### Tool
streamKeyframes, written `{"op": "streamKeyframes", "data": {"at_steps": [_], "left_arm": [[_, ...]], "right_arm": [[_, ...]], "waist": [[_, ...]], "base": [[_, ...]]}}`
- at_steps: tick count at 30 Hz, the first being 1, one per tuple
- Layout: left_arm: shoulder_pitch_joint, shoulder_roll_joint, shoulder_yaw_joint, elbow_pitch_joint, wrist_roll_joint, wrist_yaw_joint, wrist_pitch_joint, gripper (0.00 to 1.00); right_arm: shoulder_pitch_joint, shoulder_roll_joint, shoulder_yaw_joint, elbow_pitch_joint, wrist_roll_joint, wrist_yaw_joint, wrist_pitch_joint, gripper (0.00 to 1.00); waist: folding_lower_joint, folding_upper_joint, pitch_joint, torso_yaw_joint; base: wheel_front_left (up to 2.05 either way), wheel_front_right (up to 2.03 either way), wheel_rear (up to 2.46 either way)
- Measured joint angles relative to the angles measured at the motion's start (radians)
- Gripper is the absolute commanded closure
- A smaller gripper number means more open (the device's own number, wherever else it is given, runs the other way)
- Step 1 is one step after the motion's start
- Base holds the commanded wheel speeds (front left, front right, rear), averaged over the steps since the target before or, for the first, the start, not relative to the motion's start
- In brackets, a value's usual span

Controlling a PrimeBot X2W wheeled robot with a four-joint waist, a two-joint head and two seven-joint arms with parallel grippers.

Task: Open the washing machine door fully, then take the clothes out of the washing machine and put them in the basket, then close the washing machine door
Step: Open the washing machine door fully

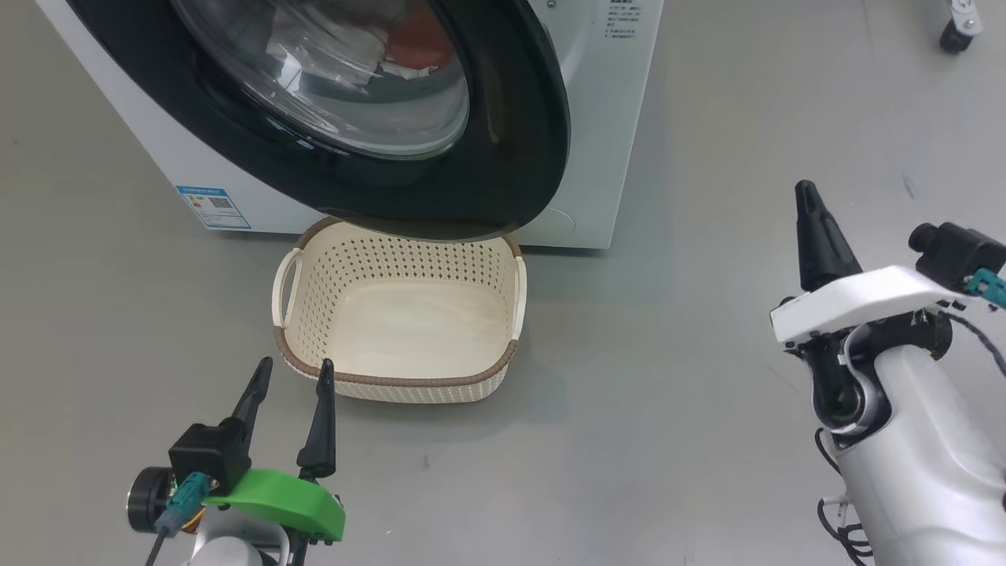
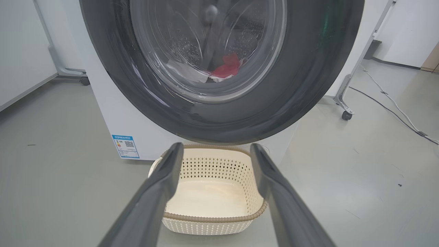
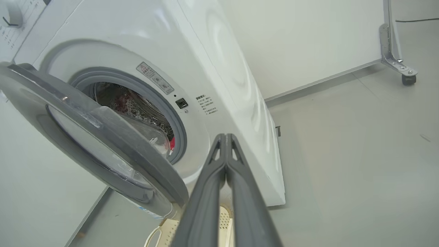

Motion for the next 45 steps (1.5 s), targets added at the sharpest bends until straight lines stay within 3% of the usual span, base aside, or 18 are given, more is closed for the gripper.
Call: {"op": "streamKeyframes", "data": {"at_steps": [17,27,35,45], "left_arm": [[-0.065,-0.001,-0.071,-0.006,-0.049,-0.003,0.000,0.00],[-0.091,-0.003,-0.094,-0.007,-0.065,-0.003,0.000,0.00],[-0.118,-0.005,-0.102,-0.009,-0.094,-0.002,0.000,0.00],[-0.127,-0.008,-0.105,-0.008,-0.100,0.003,0.000,0.00]], "right_arm": [[-0.298,-0.013,-0.142,0.030,0.343,-0.004,0.318,1.00],[-0.427,-0.010,-0.173,0.109,0.463,-0.091,0.490,1.00],[-0.503,-0.007,-0.173,0.154,0.515,-0.141,0.602,1.00],[-0.552,0.003,-0.168,0.196,0.559,-0.170,0.687,1.00]], "waist": [[0.0000,0.0000,0.108,0.124],[0.0000,0.0000,0.160,0.197],[0.0000,0.0000,0.192,0.239],[0.0000,0.0000,0.208,0.269]], "base": [[0.00,0.00,0.00],[0.00,0.00,0.00],[0.00,0.00,0.00],[0.00,0.00,0.00]]}}
